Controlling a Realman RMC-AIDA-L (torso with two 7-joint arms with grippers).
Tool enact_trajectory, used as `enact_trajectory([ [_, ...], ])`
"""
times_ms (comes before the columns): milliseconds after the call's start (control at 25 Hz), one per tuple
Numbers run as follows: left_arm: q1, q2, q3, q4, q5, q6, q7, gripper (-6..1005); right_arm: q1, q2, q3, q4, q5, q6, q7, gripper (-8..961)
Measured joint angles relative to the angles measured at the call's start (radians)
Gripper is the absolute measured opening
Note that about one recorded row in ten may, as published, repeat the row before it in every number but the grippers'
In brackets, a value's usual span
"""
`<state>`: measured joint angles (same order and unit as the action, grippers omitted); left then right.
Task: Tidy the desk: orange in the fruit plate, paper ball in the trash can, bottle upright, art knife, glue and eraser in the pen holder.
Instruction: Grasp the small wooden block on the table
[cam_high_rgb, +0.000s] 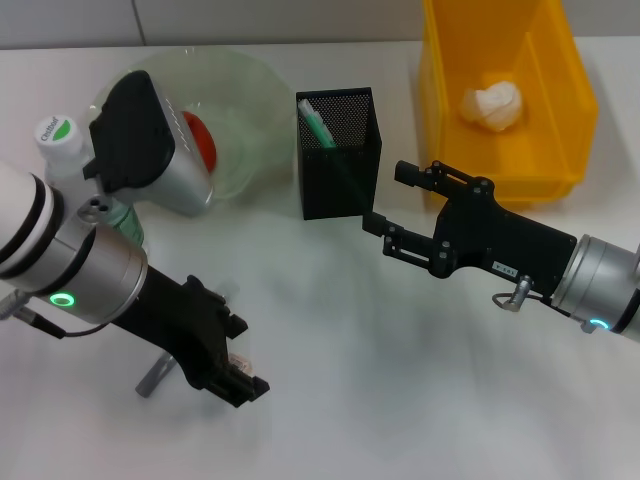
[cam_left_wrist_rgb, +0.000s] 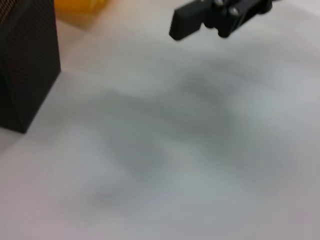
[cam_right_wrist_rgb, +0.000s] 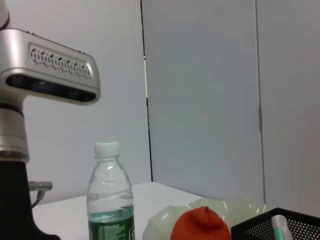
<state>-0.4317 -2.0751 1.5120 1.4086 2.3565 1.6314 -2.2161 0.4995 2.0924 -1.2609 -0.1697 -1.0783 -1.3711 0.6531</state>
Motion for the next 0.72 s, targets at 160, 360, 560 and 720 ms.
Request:
enact_trajectory([
  [160,-0.002,0.000,0.009,-0.022,0.008,-0.005,-0.007,741,0.001,0.000,0.000,0.000,0.000,0.004,0.000,730],
  [360,-0.005,0.000,0.009,-0.063,0.009,-0.033,-0.007,737,0.002,0.000,0.000,-0.001,0.000,0.007,0.001,729],
  [560,-0.006,0.000,0.010,-0.082,0.018,-0.060,0.001,732,0.006,0.000,0.000,-0.003,0.000,0.016,0.001,729],
  [720,-0.006,0.000,0.010,-0.090,0.042,-0.062,0.001,728,0.011,0.000,0.000,0.003,0.000,0.017,0.002,729],
])
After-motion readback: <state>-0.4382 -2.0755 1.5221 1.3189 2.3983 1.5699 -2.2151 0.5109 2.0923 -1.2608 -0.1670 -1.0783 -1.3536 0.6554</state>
